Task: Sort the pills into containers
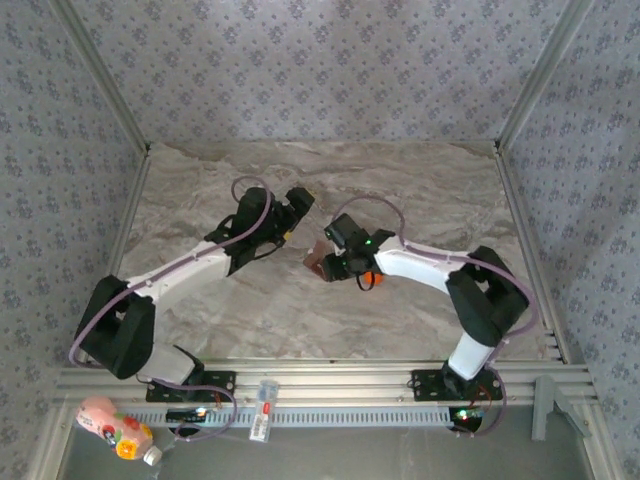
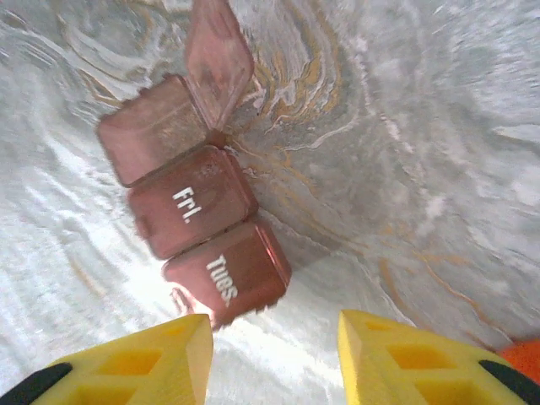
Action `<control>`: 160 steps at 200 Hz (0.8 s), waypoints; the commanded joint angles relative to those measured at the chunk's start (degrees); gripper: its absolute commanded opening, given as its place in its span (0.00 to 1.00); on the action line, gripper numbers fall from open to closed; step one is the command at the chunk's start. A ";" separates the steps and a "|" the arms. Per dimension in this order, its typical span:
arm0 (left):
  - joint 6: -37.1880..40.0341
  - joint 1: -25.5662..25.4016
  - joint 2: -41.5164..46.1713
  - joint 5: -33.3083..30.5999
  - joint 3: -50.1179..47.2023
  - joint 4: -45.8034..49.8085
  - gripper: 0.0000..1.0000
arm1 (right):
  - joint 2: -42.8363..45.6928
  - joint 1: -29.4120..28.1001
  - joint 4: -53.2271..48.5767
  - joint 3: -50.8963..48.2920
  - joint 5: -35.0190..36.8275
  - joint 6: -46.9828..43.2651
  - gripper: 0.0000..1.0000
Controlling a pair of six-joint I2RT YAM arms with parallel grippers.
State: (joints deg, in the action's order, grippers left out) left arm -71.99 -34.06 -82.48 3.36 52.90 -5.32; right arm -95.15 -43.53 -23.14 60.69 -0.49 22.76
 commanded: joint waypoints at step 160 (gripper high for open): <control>12.30 -2.52 -21.72 6.45 6.77 -2.21 1.00 | 32.61 6.75 -14.60 -10.85 0.59 2.05 0.91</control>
State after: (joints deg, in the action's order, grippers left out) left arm -59.05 -35.94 -102.74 9.06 58.17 -4.12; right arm -65.06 -38.48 -35.40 50.37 0.23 24.53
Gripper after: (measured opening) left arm 0.997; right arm 0.898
